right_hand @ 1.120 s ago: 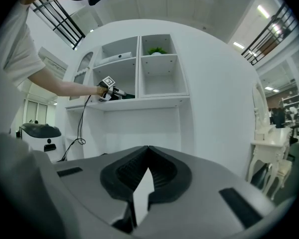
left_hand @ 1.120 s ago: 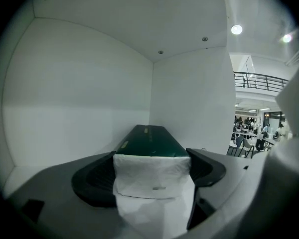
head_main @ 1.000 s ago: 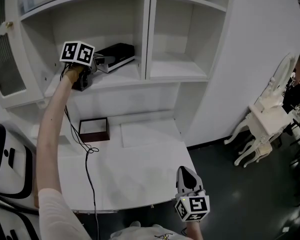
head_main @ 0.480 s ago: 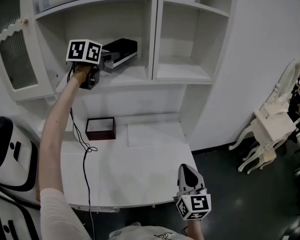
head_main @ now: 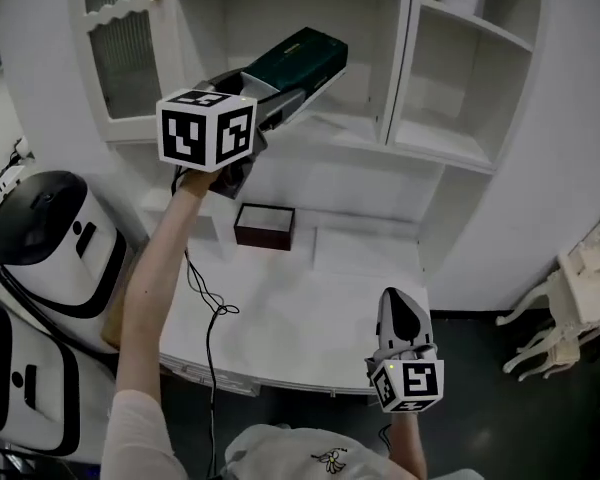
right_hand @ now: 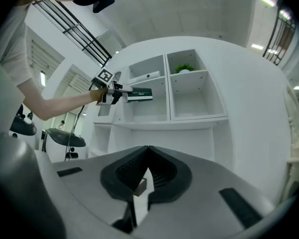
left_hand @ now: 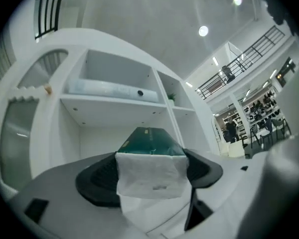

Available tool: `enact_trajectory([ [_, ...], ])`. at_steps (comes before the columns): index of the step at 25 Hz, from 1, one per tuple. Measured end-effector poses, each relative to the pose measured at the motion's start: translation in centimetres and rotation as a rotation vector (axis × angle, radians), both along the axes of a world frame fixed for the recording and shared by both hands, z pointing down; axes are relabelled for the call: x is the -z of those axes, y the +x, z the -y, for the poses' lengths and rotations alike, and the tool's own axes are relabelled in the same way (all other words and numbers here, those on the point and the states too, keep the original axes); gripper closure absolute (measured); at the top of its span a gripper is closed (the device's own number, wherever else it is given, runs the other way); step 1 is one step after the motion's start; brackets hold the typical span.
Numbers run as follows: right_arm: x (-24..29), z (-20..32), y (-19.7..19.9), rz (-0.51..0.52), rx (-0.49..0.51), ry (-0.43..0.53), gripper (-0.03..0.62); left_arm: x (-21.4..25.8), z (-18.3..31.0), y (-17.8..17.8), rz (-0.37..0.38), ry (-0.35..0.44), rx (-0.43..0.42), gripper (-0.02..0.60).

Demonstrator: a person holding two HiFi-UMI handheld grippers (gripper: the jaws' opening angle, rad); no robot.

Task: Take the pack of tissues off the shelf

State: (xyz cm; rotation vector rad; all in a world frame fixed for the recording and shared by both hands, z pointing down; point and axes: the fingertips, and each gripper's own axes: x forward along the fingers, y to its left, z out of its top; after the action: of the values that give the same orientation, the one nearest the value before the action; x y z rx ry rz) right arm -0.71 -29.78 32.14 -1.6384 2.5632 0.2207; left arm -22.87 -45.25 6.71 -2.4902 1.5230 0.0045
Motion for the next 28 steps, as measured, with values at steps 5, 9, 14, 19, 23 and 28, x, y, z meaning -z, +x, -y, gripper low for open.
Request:
enact_trajectory([
  [5, 1.9, -1.4, -4.3, 0.019, 0.104, 0.08, 0.591, -3.7, -10.1, -2.8, -0.02, 0.143, 0.115, 0.195],
  [9, 3.2, -3.0, -7.1, 0.051, 0.161, 0.121, 0.591, -8.6, -16.7, -5.3, 0.043, 0.213, 0.299, 0.195],
  [14, 3.8, -4.6, -9.5, 0.055, 0.202, 0.168, 0.591, -15.7, -21.7, -7.0, 0.0, 0.157, 0.434, 0.195],
  [19, 3.5, -4.9, -10.6, 0.022, 0.204, 0.19, 0.591, -20.2, -24.2, -7.2, -0.106, 0.139, 0.508, 0.195],
  [23, 3.0, -5.0, -10.2, 0.037, 0.188, 0.162, 0.591, -22.1, -24.9, -6.4, -0.165, 0.113, 0.498, 0.195],
  [28, 2.5, -4.9, -9.6, 0.031, 0.169, 0.141, 0.591, -22.9, -24.6, -6.1, -0.165, 0.094, 0.491, 0.195],
])
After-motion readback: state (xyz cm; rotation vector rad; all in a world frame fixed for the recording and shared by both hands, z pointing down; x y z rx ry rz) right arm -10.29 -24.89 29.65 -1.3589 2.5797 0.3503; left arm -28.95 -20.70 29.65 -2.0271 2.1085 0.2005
